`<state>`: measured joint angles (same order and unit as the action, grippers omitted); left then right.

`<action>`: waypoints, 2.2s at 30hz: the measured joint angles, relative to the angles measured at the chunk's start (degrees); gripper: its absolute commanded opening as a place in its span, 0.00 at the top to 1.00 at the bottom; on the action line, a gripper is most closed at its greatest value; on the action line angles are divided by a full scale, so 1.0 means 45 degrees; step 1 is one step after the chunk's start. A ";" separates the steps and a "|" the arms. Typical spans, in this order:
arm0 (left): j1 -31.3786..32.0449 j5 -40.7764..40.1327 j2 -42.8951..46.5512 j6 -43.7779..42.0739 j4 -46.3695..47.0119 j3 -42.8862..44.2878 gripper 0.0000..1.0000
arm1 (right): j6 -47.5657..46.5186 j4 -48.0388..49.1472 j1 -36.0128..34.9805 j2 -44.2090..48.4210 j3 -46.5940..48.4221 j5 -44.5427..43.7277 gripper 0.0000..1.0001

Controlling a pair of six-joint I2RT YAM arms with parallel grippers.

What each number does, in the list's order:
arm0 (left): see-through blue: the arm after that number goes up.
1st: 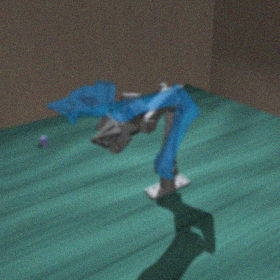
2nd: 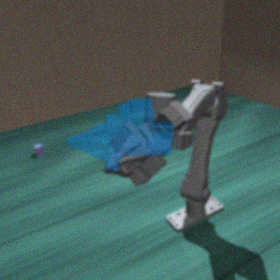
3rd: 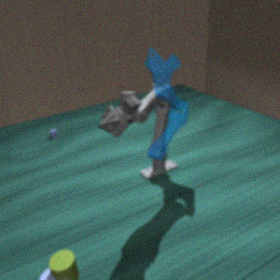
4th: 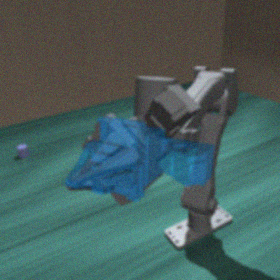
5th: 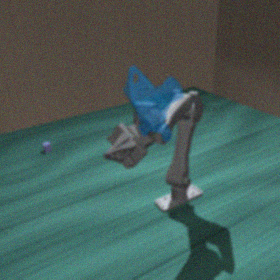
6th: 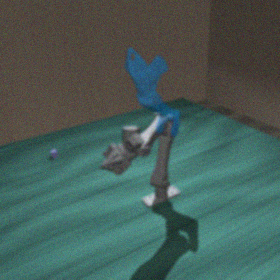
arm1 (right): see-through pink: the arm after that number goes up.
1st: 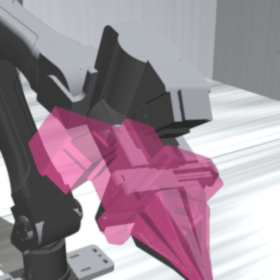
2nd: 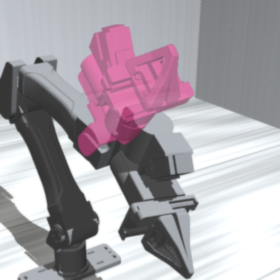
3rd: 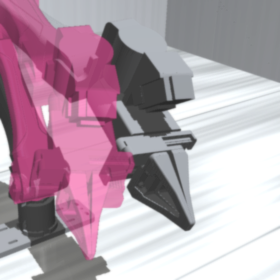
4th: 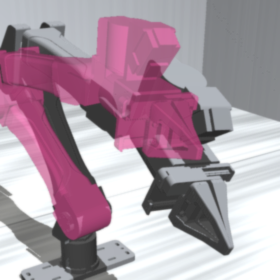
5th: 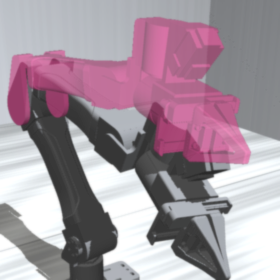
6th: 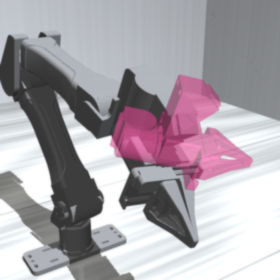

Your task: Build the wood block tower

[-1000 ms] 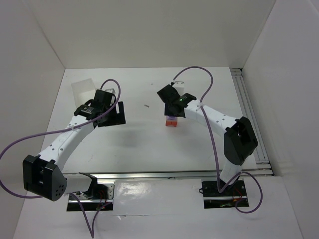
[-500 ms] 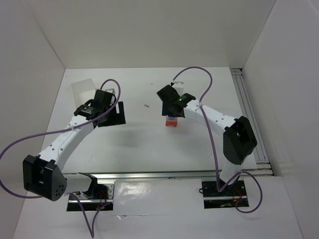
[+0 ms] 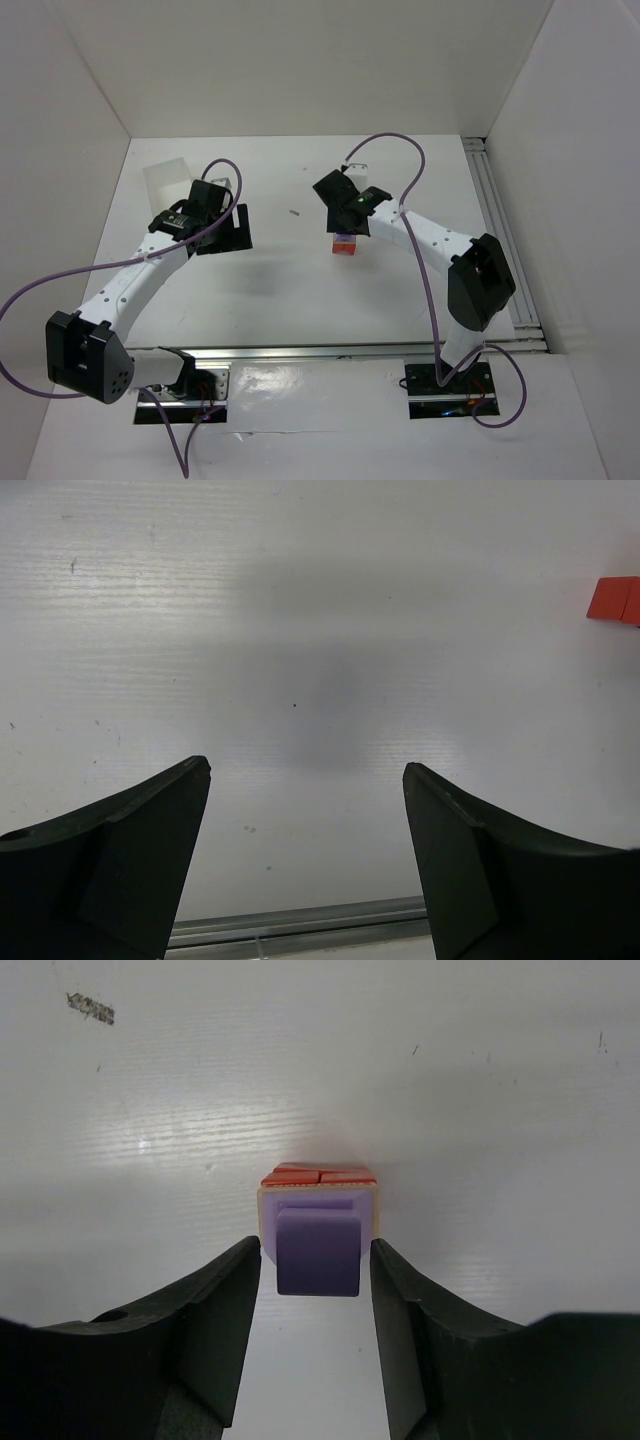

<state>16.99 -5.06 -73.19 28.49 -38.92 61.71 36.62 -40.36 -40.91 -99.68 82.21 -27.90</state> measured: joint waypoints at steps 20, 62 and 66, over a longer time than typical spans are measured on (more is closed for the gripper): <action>0.0000 0.0024 0.0000 0.0000 0.0000 0.0000 0.09 | -0.0010 -0.0369 -0.0121 -0.0034 0.0690 -0.0199 0.19; 0.0000 -0.0068 0.0257 0.0000 -0.0447 0.0452 0.09 | -0.0937 -0.1413 0.6892 0.3944 -0.1603 0.0199 0.00; 0.0000 -0.0151 0.0466 0.0000 -0.0481 0.0481 0.09 | -0.1112 -0.1341 0.7043 0.4590 -0.1821 0.0384 0.00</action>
<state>16.99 -5.74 -71.09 28.49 -41.08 63.88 31.62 -46.39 -9.21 -79.02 74.02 -26.17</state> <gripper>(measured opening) 0.908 0.999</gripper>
